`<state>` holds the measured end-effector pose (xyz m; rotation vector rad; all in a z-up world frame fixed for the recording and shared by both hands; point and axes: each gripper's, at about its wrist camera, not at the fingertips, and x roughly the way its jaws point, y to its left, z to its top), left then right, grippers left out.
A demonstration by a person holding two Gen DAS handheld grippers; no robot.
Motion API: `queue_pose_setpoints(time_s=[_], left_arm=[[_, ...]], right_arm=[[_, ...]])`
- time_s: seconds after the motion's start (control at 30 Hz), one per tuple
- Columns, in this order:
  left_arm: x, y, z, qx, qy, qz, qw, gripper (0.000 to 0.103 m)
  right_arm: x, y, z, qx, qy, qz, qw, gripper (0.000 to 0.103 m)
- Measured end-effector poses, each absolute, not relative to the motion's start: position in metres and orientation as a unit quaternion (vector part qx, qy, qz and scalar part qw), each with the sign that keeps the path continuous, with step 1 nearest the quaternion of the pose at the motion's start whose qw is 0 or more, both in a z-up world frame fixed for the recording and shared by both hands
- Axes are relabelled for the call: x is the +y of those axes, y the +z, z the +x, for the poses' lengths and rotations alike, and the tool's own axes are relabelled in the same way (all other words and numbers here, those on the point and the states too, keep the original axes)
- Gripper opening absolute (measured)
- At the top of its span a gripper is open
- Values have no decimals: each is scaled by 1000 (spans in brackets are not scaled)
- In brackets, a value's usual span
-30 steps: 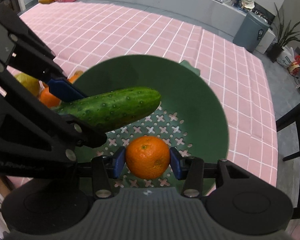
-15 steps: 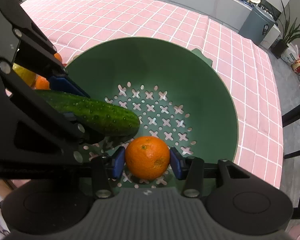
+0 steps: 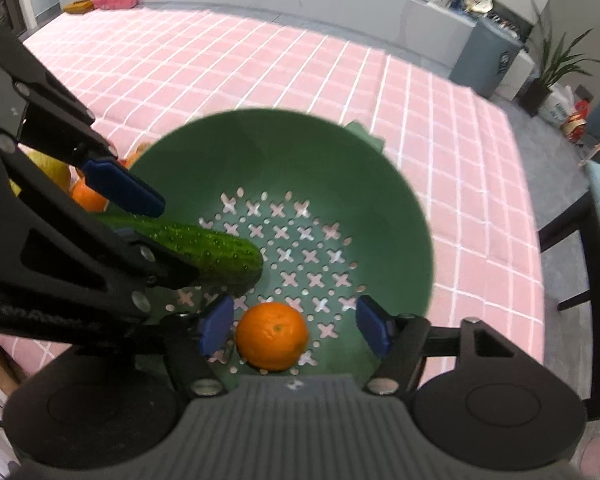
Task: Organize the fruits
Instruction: 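Open the right gripper over the colander while the left gripper releases the cucumber, then grasp the yellow-green pear with the left gripper while the right grasps an orange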
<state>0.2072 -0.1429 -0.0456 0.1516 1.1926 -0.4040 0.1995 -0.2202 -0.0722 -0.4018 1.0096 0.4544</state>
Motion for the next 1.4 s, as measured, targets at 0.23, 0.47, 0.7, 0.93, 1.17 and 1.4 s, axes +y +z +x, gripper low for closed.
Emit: queue_pose_setpoints(time_s=[0.23,0.47,0.7,0.93,1.17,1.4], left_arm=[[-125,-15,183,516,-186,59,834,52],[-105,9,152,471,-170,67,863,52],[-73,17,121,446,-149,73,880,52],[-28,9,98,437,-121,75,888,52],[9,-13,87,443,-100,67,888,52],[44,-29,82,443,-97,33,891,52]], right_arm=[[-223,-48,172,435,174,-161,869,70],[-213,-30,137,397,164,-112,896,70],[-188,-23,106,374,171,-89,907,70],[-160,-24,82,346,186,-86,915,70],[-128,-34,79,351,206,-74,911,72],[-93,-41,78,331,203,-141,911,68]])
